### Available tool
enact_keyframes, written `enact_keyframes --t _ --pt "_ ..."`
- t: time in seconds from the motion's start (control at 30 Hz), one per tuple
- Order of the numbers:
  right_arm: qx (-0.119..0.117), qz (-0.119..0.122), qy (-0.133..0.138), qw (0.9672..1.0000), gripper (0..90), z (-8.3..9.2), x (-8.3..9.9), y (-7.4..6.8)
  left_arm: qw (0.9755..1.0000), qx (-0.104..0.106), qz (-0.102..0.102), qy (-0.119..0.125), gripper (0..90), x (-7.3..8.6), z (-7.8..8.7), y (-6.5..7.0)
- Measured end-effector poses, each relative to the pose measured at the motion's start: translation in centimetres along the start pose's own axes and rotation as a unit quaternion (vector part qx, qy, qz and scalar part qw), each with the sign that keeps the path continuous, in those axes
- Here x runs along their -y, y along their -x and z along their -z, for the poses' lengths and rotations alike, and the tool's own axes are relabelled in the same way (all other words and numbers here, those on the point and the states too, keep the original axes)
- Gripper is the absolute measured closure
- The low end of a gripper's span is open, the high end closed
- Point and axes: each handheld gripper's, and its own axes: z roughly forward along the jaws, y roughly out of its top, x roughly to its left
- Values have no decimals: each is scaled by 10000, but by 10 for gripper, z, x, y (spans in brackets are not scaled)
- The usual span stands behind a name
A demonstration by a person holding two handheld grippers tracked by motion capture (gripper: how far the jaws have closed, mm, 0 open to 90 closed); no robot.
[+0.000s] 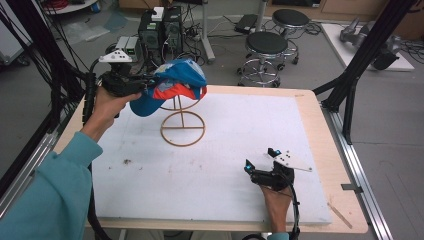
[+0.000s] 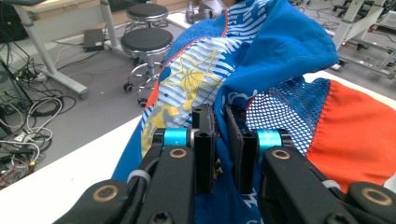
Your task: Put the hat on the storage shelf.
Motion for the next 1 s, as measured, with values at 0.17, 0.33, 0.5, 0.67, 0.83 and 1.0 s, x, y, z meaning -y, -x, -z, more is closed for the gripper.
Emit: enact_keyframes --t 0.17,0.33,0.5,0.67,0.83,1.0 --pt "4 0 2 10000 33 0 0 0 9998 164 100 36 695 3 -1 1" --pt "1 1 1 10000 33 0 0 0 9996 222 80 -130 546 9 -10 6" --pt "0 -3 0 10000 33 0 0 0 9995 266 123 -68 476 10 -12 7" --pt "-18 -30 6 10000 33 0 0 0 9994 321 99 -35 334 10 -12 10" --pt "-16 3 9 10000 33 0 0 0 9991 423 65 -49 253 15 -13 10" --pt "-41 -37 8 10000 33 0 0 0 9988 451 159 81 179 21 -9 5"
